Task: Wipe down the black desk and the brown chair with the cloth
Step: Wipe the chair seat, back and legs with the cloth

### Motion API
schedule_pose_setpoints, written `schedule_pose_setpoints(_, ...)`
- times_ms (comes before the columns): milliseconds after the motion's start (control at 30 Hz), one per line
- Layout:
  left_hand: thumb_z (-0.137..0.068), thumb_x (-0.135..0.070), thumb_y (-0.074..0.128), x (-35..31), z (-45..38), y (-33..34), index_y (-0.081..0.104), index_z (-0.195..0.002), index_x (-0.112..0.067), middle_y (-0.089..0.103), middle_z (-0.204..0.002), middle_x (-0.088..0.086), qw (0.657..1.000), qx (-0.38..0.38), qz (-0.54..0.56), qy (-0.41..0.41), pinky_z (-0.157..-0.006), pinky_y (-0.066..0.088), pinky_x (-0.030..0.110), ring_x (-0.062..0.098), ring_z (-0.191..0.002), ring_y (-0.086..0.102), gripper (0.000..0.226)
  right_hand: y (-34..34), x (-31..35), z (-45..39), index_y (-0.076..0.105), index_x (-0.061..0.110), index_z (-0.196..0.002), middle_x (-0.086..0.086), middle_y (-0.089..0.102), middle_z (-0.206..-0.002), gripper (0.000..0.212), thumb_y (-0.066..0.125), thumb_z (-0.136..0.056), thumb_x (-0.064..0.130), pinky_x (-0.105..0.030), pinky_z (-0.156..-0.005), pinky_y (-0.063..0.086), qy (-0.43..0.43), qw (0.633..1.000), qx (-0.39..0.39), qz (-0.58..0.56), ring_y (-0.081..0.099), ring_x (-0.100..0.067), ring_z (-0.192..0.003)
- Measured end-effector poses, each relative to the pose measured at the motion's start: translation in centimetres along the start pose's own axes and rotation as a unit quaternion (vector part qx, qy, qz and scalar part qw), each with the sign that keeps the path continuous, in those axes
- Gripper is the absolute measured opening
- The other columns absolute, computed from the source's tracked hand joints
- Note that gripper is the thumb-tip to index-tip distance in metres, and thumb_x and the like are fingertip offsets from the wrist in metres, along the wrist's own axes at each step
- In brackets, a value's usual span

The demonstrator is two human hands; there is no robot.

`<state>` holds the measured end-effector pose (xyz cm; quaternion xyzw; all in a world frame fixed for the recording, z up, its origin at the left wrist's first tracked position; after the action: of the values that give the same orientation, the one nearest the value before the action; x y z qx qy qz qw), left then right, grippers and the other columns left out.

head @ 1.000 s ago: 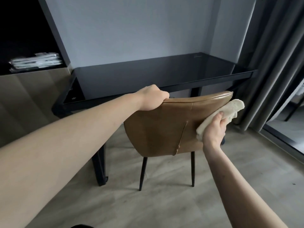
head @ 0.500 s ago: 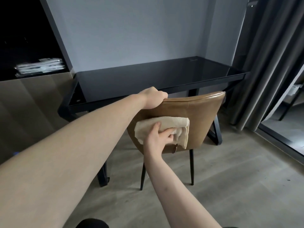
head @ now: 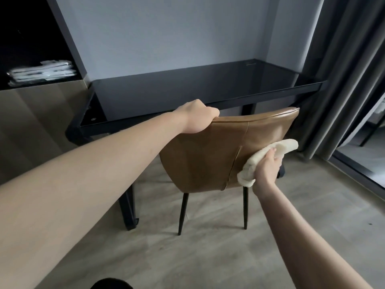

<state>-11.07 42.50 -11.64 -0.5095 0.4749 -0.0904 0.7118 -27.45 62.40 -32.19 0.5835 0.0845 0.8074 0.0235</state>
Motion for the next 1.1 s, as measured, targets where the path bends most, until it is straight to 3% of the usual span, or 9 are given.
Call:
schedule_pose_setpoints(67, -0.087, -0.035, 0.051, -0.1, 0.1, -0.1, 0.027, -0.049, -0.023, 0.029, -0.049, -0.007, 1.0, -0.003, -0.002, -0.002, -0.062, 0.027, 0.037, 0.022, -0.062, 0.032, 0.047, 0.8, -2.2, 2.2, 0.038, 0.022, -0.161, -0.012, 0.044, -0.161, 0.063, 0.035, -0.109, 0.057, -0.047, -0.118, 0.034, 0.01, 0.999, -0.024, 0.03, 0.044, -0.04, -0.145)
schedule_pose_setpoints(133, -0.085, -0.036, 0.051, -0.1, 0.4, -0.2, 0.029, -0.045, -0.022, 0.031, -0.052, -0.005, 1.0, -0.006, -0.007, -0.007, -0.063, 0.028, 0.037, 0.023, -0.062, 0.033, 0.048, 2.6, -5.1, 5.7, 0.023, 0.025, -0.167, -0.015, 0.029, -0.17, 0.069, 0.034, -0.108, 0.06, -0.052, -0.119, 0.033, 0.035, 0.998, -0.028, 0.047, 0.039, -0.047, -0.146)
schedule_pose_setpoints(233, -0.083, -0.039, 0.049, -0.2, 1.1, -0.3, 0.032, -0.041, -0.021, 0.033, -0.055, -0.003, 1.0, -0.009, -0.012, -0.016, -0.064, 0.03, 0.038, 0.024, -0.063, 0.035, 0.048, 7.5, -8.3, 12.1, 0.002, 0.028, -0.17, -0.012, 0.01, -0.176, 0.073, 0.035, -0.11, 0.054, -0.055, -0.124, 0.025, 0.077, 0.996, 0.026, 0.044, 0.027, -0.048, -0.152)
schedule_pose_setpoints(400, -0.083, -0.041, 0.047, -0.8, 2.5, -0.5, 0.035, -0.046, -0.024, 0.038, -0.062, -0.001, 1.0, -0.012, -0.009, -0.021, -0.067, 0.032, 0.038, 0.023, -0.065, 0.038, 0.042, 13.8, -9.7, 17.8, 0.007, 0.022, -0.17, -0.017, 0.014, -0.173, 0.071, 0.04, -0.111, 0.045, -0.051, -0.124, 0.026, 0.135, 0.987, 0.088, -0.017, 0.027, -0.04, -0.154)
schedule_pose_setpoints(567, -0.084, -0.04, 0.047, -0.7, 2.6, -0.8, 0.032, -0.049, -0.025, 0.036, -0.061, -0.001, 1.0, -0.011, -0.004, -0.015, -0.066, 0.031, 0.037, 0.024, -0.065, 0.036, 0.041, 10.5, -10.3, 13.9, 0.016, 0.022, -0.168, -0.016, 0.036, -0.166, 0.065, 0.043, -0.11, 0.036, -0.051, -0.122, 0.034, 0.102, 0.992, 0.054, -0.055, 0.044, -0.039, -0.145)
schedule_pose_setpoints(667, -0.092, -0.036, 0.047, -0.5, 1.8, -0.6, 0.032, -0.054, -0.025, 0.037, -0.062, 0.0, 1.0, -0.011, 0.005, -0.002, -0.065, 0.03, 0.036, 0.021, -0.063, 0.036, 0.042, 6.7, -10.0, 9.1, 0.017, 0.028, -0.168, -0.013, 0.037, -0.166, 0.066, 0.041, -0.109, 0.041, -0.054, -0.12, 0.036, 0.109, 0.993, 0.011, -0.052, 0.046, -0.04, -0.143)
schedule_pose_setpoints(800, -0.095, -0.033, 0.046, -0.4, 1.0, -0.4, 0.027, -0.054, -0.023, 0.032, -0.054, -0.004, 1.0, -0.016, 0.007, 0.013, -0.063, 0.027, 0.037, 0.021, -0.062, 0.031, 0.046, 2.3, -8.2, 3.0, 0.026, 0.027, -0.166, -0.012, 0.045, -0.159, 0.058, 0.039, -0.111, 0.041, -0.046, -0.111, 0.038, 0.091, 0.995, -0.021, -0.024, 0.048, -0.037, -0.139)
schedule_pose_setpoints(967, -0.092, -0.034, 0.047, -0.1, 0.2, -0.1, 0.023, -0.047, -0.023, 0.024, -0.044, -0.01, 1.0, -0.011, 0.003, 0.023, -0.062, 0.026, 0.039, 0.022, -0.061, 0.028, 0.052, -0.2, -8.8, -2.3, 0.035, 0.024, -0.163, -0.009, 0.048, -0.158, 0.056, 0.036, -0.11, 0.043, -0.046, -0.117, 0.035, 0.082, 0.996, -0.018, 0.011, 0.047, -0.036, -0.143)
schedule_pose_setpoints(1100, -0.09, -0.034, 0.047, -0.2, 0.0, -0.2, 0.023, -0.049, -0.022, 0.025, -0.045, -0.011, 1.0, -0.017, 0.0, 0.025, -0.062, 0.026, 0.038, 0.022, -0.062, 0.028, 0.049, -0.1, -10.0, -1.1, 0.026, 0.024, -0.167, -0.013, 0.04, -0.165, 0.059, 0.033, -0.112, 0.045, -0.047, -0.12, 0.031, 0.105, 0.993, -0.039, 0.03, 0.041, -0.038, -0.147)
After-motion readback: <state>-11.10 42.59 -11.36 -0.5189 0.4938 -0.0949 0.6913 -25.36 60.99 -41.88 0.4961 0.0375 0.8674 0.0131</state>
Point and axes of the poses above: each hand's wrist, its own z-axis away from the middle knuckle, its own y-axis out of the palm, x = y × z, the point moved 10 cm from there along -z, towards the middle knuckle
